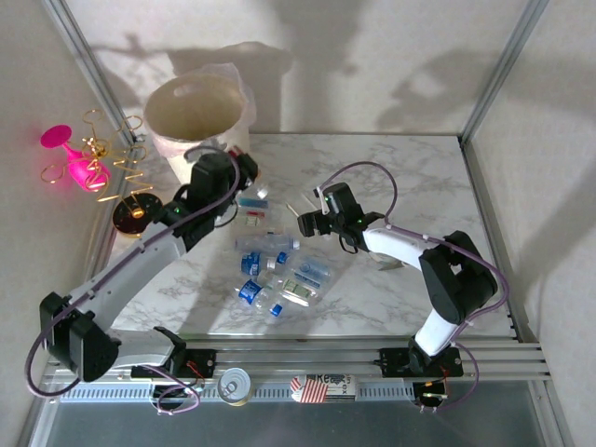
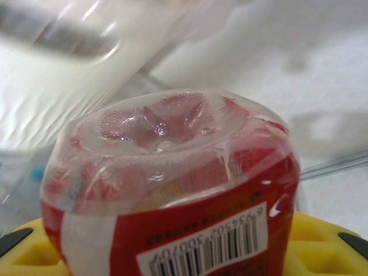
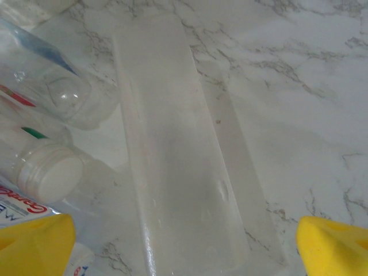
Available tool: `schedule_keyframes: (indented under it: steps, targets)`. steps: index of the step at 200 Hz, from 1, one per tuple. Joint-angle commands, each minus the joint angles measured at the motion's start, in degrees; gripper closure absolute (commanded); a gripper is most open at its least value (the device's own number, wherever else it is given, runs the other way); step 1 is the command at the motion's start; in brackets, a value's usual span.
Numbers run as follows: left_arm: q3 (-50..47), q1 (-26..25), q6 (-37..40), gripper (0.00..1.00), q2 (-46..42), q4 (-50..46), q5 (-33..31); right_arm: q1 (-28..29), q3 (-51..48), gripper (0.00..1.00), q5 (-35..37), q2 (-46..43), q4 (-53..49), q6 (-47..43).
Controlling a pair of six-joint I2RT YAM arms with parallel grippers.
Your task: Put the plastic bottles in the bin
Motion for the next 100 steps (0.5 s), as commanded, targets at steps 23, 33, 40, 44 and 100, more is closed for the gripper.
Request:
schedule_keyframes:
  steps: [23, 33, 40, 44, 100]
  targets:
    - [17.57, 2.77, 12.51, 0.59, 9.43, 2.25, -0.14, -0.14, 0.86, 0.01, -2.77, -2.52, 0.02, 0.01]
    - [21.56, 3.47, 14.32, 0.59, 11.93, 0.79, -0.8, -0.14, 0.57, 0.01, -2.81, -2.97, -0.14, 0.02]
    - [23.78, 4.03, 15.4, 0.59, 13.35, 0.27, -1.06, -0.15, 0.35, 0.01, -2.76, -3.38, -0.19, 0.12]
    - [25.0, 4.56, 15.92, 0.59, 14.11, -0.04, -1.25, -0.15, 0.11, 0.01, -2.74, -3.6, -0.25, 0.08]
    - [41.31, 13.75, 19.14, 0.58, 24.13, -6.56, -1.35, -0.15, -2.7, 0.01, -1.7, -6.38, -0.25, 1.23]
